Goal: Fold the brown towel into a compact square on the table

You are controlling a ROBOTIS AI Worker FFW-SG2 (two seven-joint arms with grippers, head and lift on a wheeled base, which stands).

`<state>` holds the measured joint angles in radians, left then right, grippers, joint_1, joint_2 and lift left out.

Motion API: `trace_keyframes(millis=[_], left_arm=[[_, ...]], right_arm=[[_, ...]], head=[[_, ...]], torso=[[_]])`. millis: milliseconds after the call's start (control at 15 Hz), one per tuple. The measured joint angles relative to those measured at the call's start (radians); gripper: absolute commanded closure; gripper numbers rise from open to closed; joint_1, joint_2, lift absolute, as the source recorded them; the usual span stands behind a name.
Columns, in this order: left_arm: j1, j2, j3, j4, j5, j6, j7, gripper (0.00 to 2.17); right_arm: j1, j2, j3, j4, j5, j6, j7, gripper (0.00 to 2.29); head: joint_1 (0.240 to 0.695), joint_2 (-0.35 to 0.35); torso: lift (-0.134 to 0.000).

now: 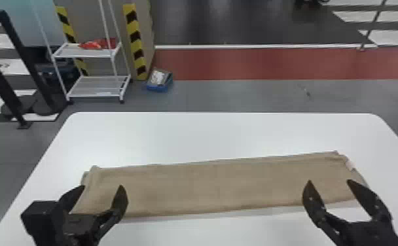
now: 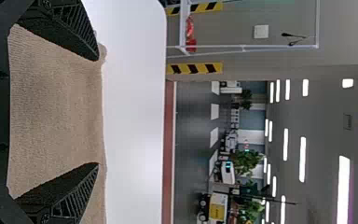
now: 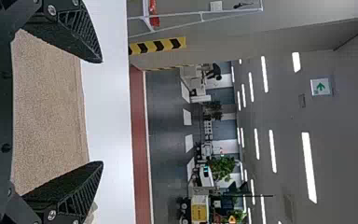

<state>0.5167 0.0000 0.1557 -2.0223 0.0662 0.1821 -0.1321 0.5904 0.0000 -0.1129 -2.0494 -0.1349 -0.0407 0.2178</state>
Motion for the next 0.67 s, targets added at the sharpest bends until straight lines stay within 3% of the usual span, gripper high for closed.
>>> trace_keyframes(millis=[267,467,667], left_arm=[[-0.096,0.0,0.107,-0.001,0.027,0.221,-0.054,0.08],[-0.188,0.0,0.206,0.016,0.026,0.43,-0.146,0.08],[-0.239,0.0,0.272,0.039,0.06,0.52,-0.214,0.08]], right_arm=[[0.0,0.0,0.004,0.0,0.001,0.0,0.0,0.11],[-0.003,0.0,0.005,0.004,0.003,0.0,0.0,0.11],[-0.008,0.0,0.006,0.01,0.005,0.0,0.0,0.11]], head=[[0.695,0.101],[0.695,0.149],[0.695,0.172]], torso=[[-0.114],[-0.114],[-0.114]])
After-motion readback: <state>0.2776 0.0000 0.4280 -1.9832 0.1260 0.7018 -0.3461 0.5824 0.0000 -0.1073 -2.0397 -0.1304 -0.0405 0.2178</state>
